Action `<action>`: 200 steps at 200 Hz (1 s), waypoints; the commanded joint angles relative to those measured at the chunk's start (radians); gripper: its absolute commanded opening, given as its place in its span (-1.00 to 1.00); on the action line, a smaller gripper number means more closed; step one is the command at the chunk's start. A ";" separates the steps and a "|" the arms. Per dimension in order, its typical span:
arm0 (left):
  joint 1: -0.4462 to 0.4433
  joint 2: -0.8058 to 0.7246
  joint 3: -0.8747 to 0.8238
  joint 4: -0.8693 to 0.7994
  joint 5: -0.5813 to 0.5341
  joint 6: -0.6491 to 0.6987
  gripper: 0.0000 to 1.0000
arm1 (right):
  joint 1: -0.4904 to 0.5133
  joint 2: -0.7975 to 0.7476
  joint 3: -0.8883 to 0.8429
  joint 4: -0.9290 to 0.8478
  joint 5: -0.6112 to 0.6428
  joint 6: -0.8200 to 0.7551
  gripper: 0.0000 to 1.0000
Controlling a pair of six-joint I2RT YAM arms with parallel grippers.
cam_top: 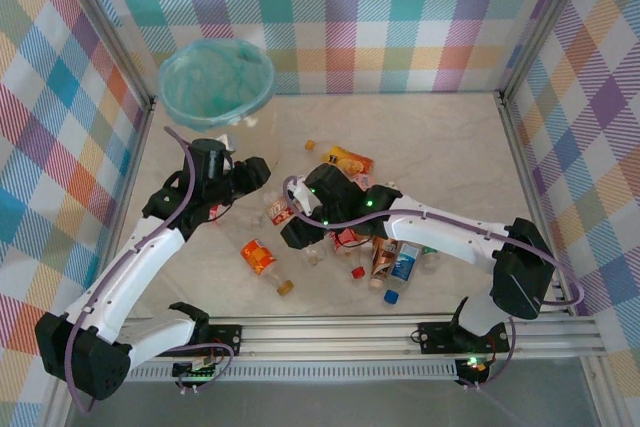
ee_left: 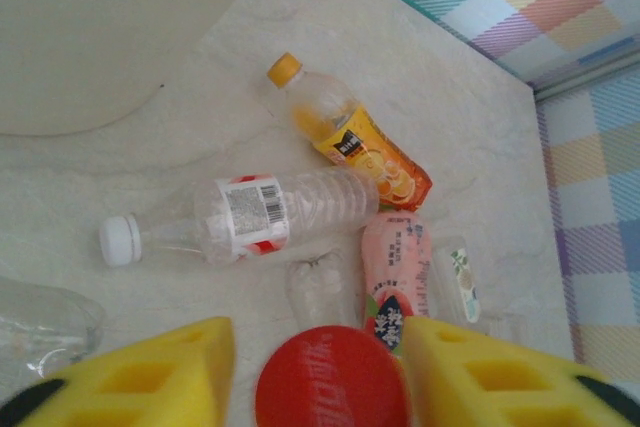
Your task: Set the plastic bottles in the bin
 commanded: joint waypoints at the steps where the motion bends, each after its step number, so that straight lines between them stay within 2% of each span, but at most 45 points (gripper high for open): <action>1: 0.002 -0.036 -0.018 0.032 -0.022 -0.011 -0.35 | 0.006 -0.023 -0.004 0.033 -0.016 -0.021 0.11; 21: 0.004 -0.048 -0.005 0.024 -0.031 -0.009 -0.53 | 0.004 -0.018 -0.003 0.029 -0.017 -0.020 0.14; 39: 0.005 -0.051 0.034 0.007 -0.044 -0.001 -0.85 | 0.006 -0.021 0.008 0.026 -0.014 -0.021 0.28; 49: 0.005 -0.051 0.075 -0.004 -0.051 0.009 -1.00 | 0.006 -0.028 0.024 0.015 -0.003 -0.023 0.45; 64: 0.005 -0.042 0.165 -0.032 -0.060 0.042 -1.00 | 0.006 -0.049 0.051 -0.004 0.026 -0.028 0.67; 71: 0.005 -0.034 0.216 -0.051 -0.062 0.067 -1.00 | 0.004 -0.068 0.065 -0.010 0.039 -0.033 1.00; 122: 0.008 0.077 0.645 -0.157 -0.196 0.290 -1.00 | 0.006 -0.275 0.066 0.053 0.190 -0.054 0.99; 153: 0.019 0.205 0.867 -0.111 -0.368 0.455 -1.00 | 0.005 -0.364 0.015 0.124 0.302 -0.087 0.99; 181: 0.102 0.367 1.049 -0.048 -0.480 0.545 -1.00 | 0.006 -0.368 0.019 0.117 0.300 -0.102 1.00; 200: 0.172 0.486 1.163 -0.031 -0.494 0.552 -1.00 | 0.005 -0.352 0.036 0.090 0.274 -0.092 0.99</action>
